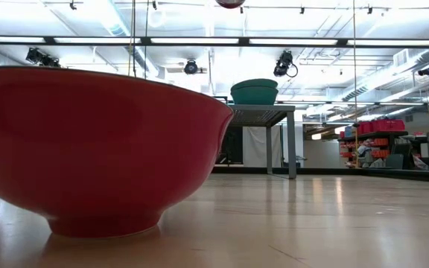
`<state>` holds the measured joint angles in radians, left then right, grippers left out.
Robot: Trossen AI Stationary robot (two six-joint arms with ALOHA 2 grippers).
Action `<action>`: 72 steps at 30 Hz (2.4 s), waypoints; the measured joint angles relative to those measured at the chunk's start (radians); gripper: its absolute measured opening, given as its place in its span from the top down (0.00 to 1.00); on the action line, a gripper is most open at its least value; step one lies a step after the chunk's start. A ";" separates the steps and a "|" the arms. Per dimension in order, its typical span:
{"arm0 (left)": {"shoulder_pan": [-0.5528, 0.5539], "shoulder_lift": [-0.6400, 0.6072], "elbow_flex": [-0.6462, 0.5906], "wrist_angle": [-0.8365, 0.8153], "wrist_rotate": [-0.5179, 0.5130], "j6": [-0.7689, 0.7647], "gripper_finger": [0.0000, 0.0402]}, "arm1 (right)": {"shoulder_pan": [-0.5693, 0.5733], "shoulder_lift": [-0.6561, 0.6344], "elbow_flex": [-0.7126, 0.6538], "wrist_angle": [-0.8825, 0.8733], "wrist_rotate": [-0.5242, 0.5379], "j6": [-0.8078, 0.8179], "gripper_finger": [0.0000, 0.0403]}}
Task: Pick & Place Mini bowls
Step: Put the right red and white patterned bowl on the shelf
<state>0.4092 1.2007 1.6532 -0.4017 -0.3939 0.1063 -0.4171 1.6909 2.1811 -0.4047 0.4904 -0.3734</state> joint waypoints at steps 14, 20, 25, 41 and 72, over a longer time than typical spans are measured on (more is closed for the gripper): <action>0.117 0.157 0.004 0.161 0.193 -0.049 0.22 | 0.000 0.017 0.000 0.009 0.081 -0.002 1.00; 0.129 0.193 0.004 0.265 0.216 -0.074 0.24 | 0.000 0.040 0.000 0.017 0.079 -0.006 1.00; 0.144 0.209 0.004 0.271 0.239 -0.090 0.25 | 0.015 0.067 0.000 0.029 0.078 -0.012 1.00; 0.157 0.209 0.003 0.254 0.260 -0.103 0.25 | 0.111 0.093 0.000 0.142 0.077 -0.159 1.00; 0.097 0.209 0.003 0.274 0.125 -0.016 0.60 | 0.129 0.092 0.000 0.149 0.152 -0.242 1.00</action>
<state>0.5064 1.4094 1.6566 -0.1276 -0.2691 0.0906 -0.2878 1.7832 2.1811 -0.2554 0.6428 -0.6150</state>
